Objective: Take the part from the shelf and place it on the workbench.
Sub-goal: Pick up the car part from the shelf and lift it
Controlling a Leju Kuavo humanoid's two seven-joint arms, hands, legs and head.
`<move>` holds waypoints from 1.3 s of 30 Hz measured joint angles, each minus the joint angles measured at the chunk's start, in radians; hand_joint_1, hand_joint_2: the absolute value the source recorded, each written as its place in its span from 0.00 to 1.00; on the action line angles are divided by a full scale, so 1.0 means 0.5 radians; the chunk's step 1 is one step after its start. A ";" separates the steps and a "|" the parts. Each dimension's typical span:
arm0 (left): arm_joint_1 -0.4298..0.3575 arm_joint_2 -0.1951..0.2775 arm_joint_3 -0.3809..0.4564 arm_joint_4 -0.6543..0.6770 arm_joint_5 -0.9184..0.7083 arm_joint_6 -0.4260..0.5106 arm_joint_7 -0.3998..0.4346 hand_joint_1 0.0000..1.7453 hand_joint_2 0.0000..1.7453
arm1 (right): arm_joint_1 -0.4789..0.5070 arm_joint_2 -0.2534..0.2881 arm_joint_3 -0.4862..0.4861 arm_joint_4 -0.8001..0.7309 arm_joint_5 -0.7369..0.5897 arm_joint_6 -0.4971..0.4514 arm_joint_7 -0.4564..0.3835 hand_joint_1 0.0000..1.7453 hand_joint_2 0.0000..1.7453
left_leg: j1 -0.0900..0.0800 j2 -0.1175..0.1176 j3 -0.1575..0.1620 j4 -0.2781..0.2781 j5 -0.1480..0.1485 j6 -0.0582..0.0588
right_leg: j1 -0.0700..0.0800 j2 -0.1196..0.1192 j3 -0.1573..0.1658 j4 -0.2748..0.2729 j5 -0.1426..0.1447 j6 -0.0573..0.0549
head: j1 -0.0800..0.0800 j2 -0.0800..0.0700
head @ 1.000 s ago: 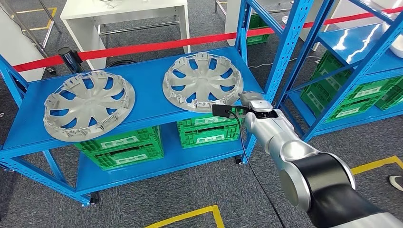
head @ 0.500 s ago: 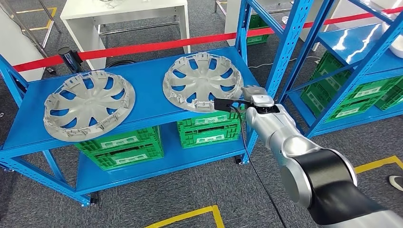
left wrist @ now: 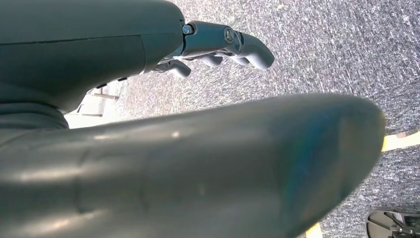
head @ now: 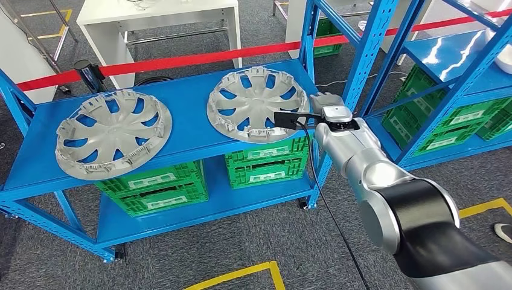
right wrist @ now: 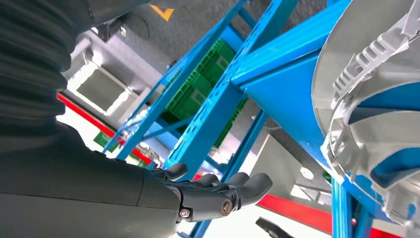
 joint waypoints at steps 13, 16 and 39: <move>0.000 0.005 -0.011 0.000 -0.006 0.001 -0.004 0.00 0.00 | 0.000 0.000 0.035 0.000 -0.013 -0.065 -0.095 0.00 1.00 | 0.000 -0.001 -0.001 0.000 0.000 0.000 | 0.000 -0.001 0.000 0.000 0.000 0.000 | 0.000 0.000; 0.000 0.007 -0.012 0.000 -0.007 0.001 -0.001 0.00 0.00 | 0.001 0.004 0.035 0.000 -0.024 -0.076 -0.109 0.00 1.00 | 0.000 -0.001 -0.002 0.000 0.000 0.000 | 0.000 -0.001 0.000 0.000 0.000 0.001 | 0.000 0.000; -0.001 0.025 -0.046 0.000 -0.043 0.037 0.047 0.00 0.00 | 0.041 0.039 0.035 0.000 -0.093 -0.138 -0.159 0.00 1.00 | 0.000 -0.001 -0.003 0.000 0.000 0.000 | 0.000 -0.001 -0.001 0.000 0.000 0.001 | 0.000 0.000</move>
